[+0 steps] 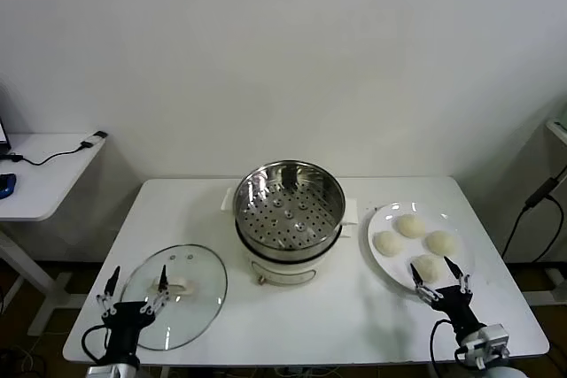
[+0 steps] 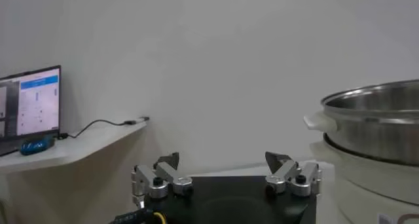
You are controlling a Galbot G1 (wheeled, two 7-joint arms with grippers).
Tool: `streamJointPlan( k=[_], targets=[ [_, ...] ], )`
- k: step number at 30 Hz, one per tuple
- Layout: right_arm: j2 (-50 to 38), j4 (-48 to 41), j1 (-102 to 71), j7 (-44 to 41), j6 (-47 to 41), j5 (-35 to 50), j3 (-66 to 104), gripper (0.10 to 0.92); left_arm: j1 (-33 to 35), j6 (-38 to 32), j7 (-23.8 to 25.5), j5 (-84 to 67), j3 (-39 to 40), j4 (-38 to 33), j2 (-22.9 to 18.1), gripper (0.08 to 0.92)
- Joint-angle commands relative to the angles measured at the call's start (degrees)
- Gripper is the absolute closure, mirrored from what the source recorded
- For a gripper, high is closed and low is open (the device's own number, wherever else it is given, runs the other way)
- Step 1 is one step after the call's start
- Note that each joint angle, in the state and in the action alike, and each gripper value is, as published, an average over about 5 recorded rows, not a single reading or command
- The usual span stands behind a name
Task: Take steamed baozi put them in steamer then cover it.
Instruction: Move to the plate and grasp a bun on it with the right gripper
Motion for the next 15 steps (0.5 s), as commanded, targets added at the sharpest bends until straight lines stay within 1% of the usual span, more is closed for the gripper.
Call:
streamJointPlan(
  k=[1,3,7,9,12,15],
  targets=[
    [-8.58,-1.76,5.41,-7.3,-4.07,-7.36,0.54,0.203,-0.15,0.3,-0.25,0.17,0.09,-0.03,0.16,0.177],
    [-13.18,-2.99,8.01,-10.51,-5.48,-9.12,-0.52,0.203,-0.29,0.44,-0.22,0.19,0.05,-0.13,0.29,0.177],
    [-28.12,-7.37,15.1,-20.56,-11.07,-10.36,-5.28,0.203,-0.76,0.8,-0.18,0.19,-0.09,-0.47,0.69,0.177],
    [-35.26,-10.92,19.92,-26.43,-12.43,-11.95,-9.59,0.203,-0.94,0.97,-0.13,0.18,-0.09,-0.66,0.74,0.177],
    [-41.68,-18.07,31.74,-34.04,-10.36,-14.99,-20.74,0.203,-1.1,1.06,-0.08,0.22,0.04,-0.77,0.78,0.177],
    [-43.63,-25.88,48.14,-41.53,-6.84,-17.5,-35.9,0.203,-1.17,1.22,-0.02,0.34,0.15,-0.93,0.87,0.177]
  ],
)
